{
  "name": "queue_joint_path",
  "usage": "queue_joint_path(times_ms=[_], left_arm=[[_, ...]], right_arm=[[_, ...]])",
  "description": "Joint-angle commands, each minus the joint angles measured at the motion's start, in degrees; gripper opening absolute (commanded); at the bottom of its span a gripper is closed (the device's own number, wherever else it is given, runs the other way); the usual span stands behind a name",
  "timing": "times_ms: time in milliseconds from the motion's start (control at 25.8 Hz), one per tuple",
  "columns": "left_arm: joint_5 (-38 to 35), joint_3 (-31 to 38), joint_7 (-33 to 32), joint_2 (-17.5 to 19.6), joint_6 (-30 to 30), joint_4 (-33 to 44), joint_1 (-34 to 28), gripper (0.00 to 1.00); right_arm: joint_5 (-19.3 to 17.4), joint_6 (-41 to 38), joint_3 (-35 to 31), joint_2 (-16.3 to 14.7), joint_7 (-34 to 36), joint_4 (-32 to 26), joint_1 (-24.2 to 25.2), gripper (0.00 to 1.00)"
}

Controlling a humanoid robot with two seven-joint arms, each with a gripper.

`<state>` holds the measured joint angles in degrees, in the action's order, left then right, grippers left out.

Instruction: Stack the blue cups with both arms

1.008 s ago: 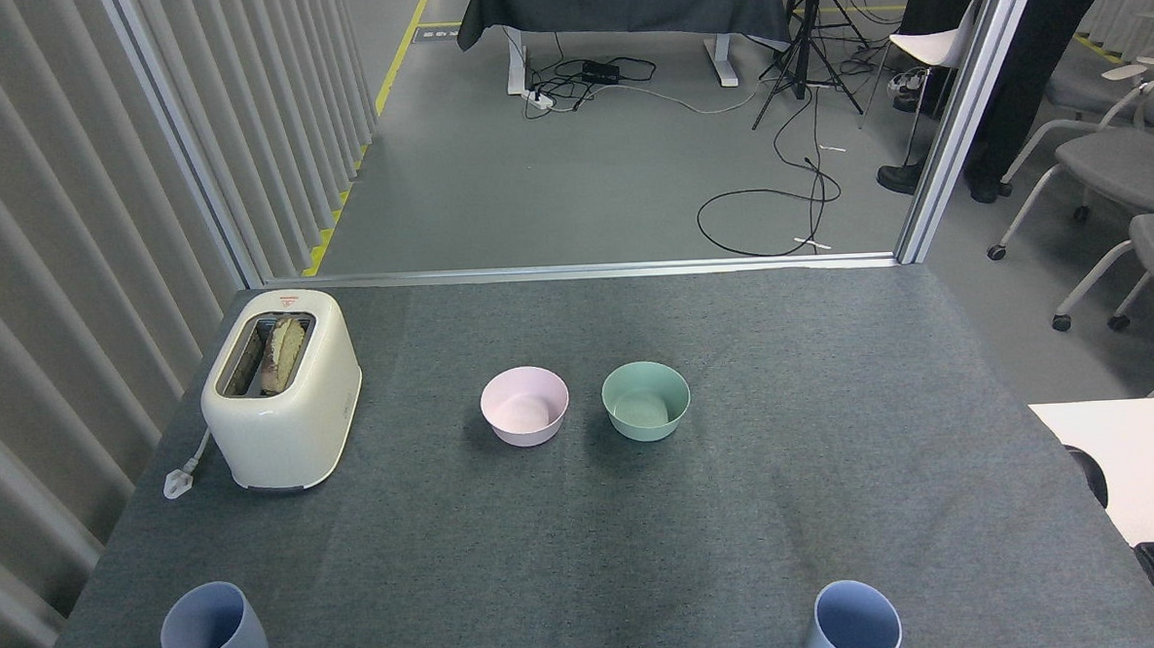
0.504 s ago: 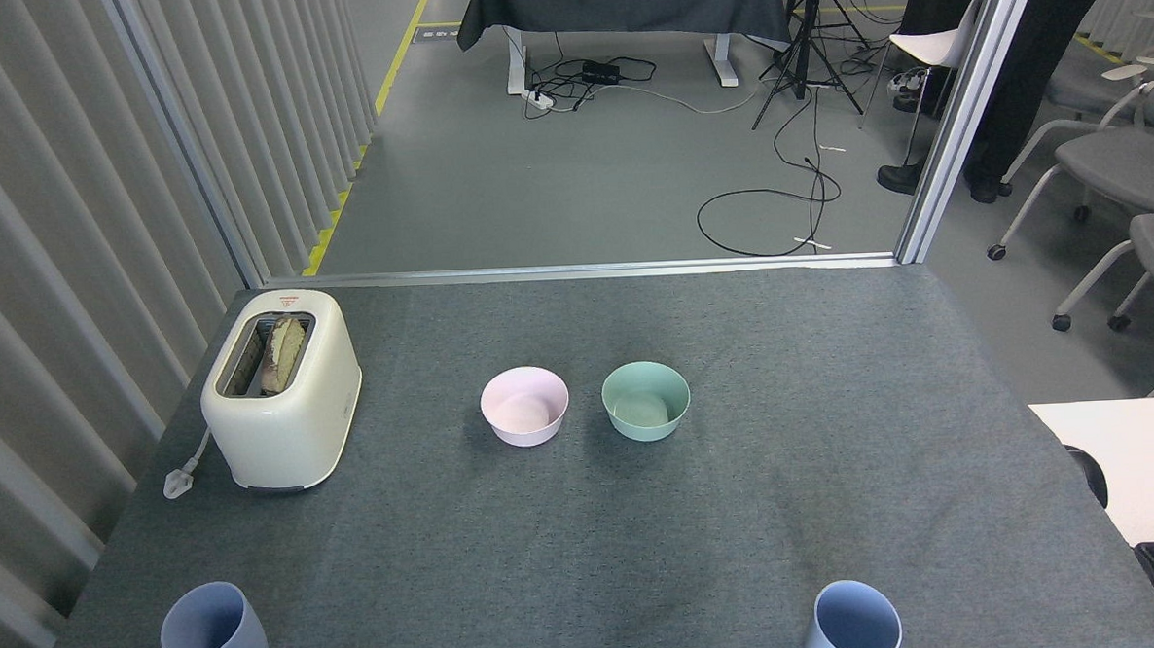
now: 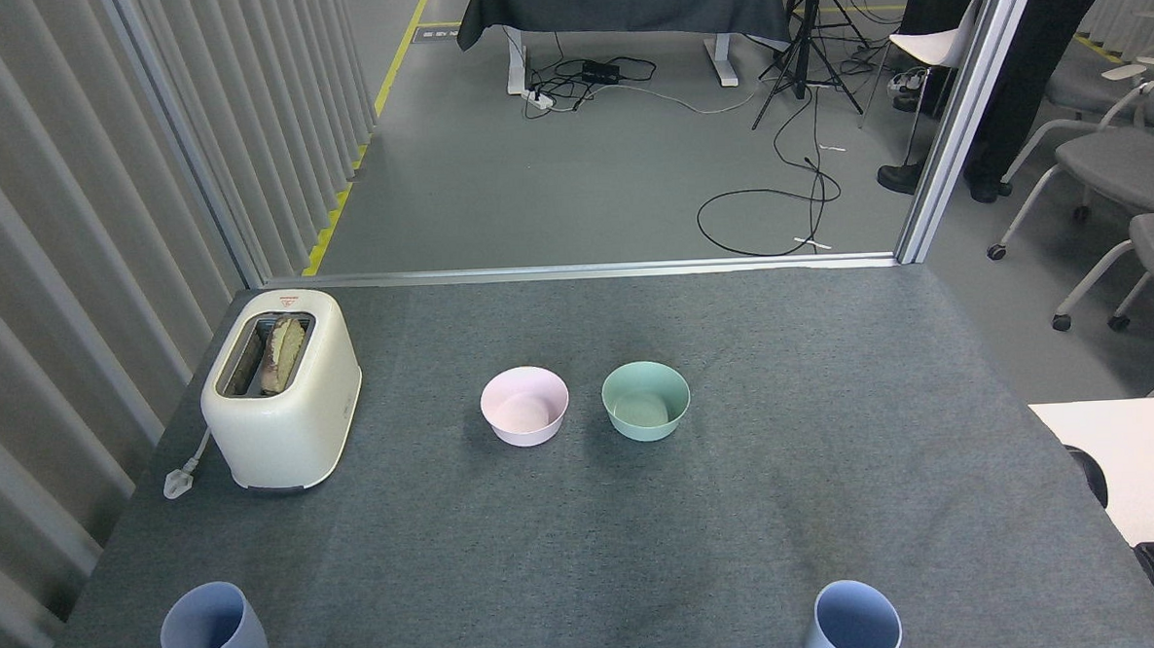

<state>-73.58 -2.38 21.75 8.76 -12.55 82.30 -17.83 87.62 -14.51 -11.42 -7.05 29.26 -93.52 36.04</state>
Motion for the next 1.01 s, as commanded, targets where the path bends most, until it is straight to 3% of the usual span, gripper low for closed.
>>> queue_joint_path(times_ms=[0,969], left_arm=[[0.0,0.0,0.0,-0.2,-0.1,-2.3,2.3,0.99],[1.0,0.7,0.0,0.6,-0.1,-14.0,12.0,1.00]], right_arm=[[0.0,0.0,0.0,0.0,0.0,0.0,0.0,0.98],[0.3,0.0,0.5,0.2,0.0,0.3,0.3,0.98]])
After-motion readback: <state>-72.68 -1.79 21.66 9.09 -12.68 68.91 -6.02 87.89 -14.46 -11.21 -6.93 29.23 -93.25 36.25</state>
